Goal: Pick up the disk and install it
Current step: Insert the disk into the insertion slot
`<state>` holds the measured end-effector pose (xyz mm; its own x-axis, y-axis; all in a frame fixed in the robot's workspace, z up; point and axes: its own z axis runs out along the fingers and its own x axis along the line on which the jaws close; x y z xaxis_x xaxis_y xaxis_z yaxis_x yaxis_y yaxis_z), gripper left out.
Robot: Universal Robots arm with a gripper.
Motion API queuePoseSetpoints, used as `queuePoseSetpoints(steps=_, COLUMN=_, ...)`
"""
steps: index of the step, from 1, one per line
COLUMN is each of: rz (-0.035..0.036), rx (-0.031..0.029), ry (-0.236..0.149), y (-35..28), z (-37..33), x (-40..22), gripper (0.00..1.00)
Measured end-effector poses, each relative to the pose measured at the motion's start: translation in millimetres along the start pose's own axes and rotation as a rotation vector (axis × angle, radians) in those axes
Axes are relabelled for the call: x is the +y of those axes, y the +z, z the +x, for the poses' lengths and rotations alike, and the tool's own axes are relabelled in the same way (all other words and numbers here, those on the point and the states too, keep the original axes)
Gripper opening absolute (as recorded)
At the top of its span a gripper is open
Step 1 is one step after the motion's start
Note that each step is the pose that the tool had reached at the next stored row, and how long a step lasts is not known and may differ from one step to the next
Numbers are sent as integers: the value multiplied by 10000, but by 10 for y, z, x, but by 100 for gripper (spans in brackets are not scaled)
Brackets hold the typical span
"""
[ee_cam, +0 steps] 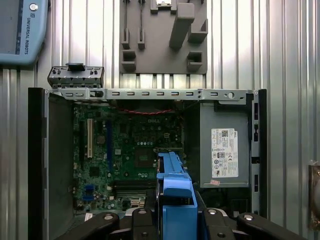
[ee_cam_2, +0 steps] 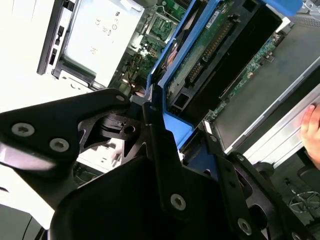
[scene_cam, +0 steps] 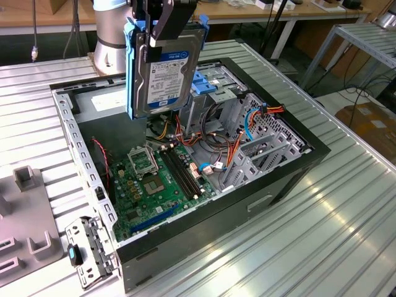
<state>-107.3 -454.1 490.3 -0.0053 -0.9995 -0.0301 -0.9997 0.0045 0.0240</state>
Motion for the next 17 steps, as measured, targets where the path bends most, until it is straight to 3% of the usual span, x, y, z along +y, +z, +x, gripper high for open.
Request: queuePoseSetpoints(steps=17, rz=0, rx=0, ry=1, y=-1, z=139, x=0, gripper=37)
